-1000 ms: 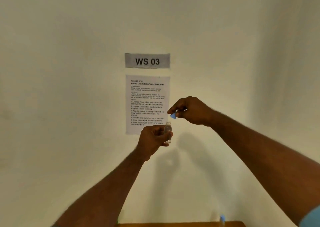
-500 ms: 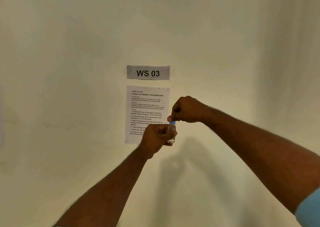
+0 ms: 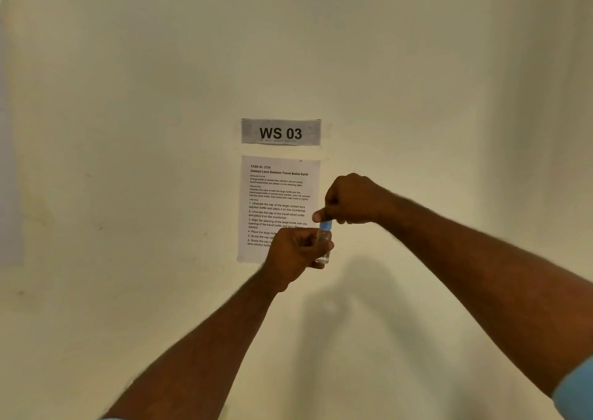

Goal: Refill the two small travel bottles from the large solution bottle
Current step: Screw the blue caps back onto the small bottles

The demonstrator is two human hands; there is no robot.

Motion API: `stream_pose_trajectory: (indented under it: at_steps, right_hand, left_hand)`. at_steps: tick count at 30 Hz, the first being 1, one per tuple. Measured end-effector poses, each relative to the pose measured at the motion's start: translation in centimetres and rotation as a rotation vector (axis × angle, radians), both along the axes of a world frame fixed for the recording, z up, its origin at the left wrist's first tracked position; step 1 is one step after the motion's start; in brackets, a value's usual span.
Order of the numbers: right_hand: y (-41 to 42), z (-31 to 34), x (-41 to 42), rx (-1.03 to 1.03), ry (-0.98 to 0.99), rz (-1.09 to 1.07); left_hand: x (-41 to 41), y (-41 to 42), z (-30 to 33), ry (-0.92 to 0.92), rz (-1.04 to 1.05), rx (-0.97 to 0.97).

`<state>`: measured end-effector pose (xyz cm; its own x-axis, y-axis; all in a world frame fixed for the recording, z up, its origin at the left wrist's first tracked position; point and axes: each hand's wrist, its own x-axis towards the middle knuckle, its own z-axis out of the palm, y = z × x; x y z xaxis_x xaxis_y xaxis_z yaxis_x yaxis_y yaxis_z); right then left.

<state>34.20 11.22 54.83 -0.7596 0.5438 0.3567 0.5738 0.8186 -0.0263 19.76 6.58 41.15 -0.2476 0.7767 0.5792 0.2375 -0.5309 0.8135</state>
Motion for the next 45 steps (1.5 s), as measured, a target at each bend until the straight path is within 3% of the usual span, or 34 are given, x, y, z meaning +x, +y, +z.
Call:
stream_pose_trajectory:
  at_steps: [2, 5, 8, 16, 19, 21, 29, 34, 38, 42, 45]
  right_hand:
    - [-0.1, 0.2, 0.0, 0.091, 0.037, -0.054]
    - [-0.5, 1.2, 0.9, -0.127, 0.160, 0.076]
    - [-0.9, 1.5, 1.5, -0.170, 0.020, 0.149]
    - [-1.6, -0.4, 0.3, 0.129, -0.005, -0.089]
    - [-1.7, 0.1, 0.9, -0.108, 0.088, 0.069]
    - [-1.9, 0.0, 1.0, -0.189, 0.045, 0.134]
    - [-2.6, -2.4, -1.4, 0.108, -0.014, -0.036]
    - [-2.5, -4.5, -2.7, 0.168, 0.009, -0.144]
    - [-1.5, -7.5, -2.2, 0.025, 0.116, -0.180]
    - [-1.1, -13.3, 0.6, -0.340, 0.428, -0.157]
    - [-0.2, -19.5, 2.5, -0.476, 0.506, -0.203]
  left_hand:
    - [0.2, -0.3, 0.2, -0.008, -0.014, 0.010]
    - [0.4, -0.9, 0.6, -0.018, -0.043, 0.024]
    - [0.3, -1.0, 0.7, -0.027, -0.044, 0.022]
    - [0.3, -1.5, 0.3, -0.046, -0.053, 0.015]
    - [0.0, -1.7, 0.3, -0.047, -0.053, 0.013]
    - [-0.2, -2.0, 0.3, -0.047, -0.046, 0.013]
    - [-0.2, -2.2, -0.8, -0.047, -0.043, -0.007]
    - [0.1, -2.1, -2.0, -0.084, 0.016, -0.005]
    - [0.4, -1.8, -4.5, -0.123, -0.022, 0.002]
    - [0.6, -1.3, -8.7, -0.132, -0.116, -0.101]
    - [1.8, -0.6, -12.6, -0.120, -0.159, -0.176]
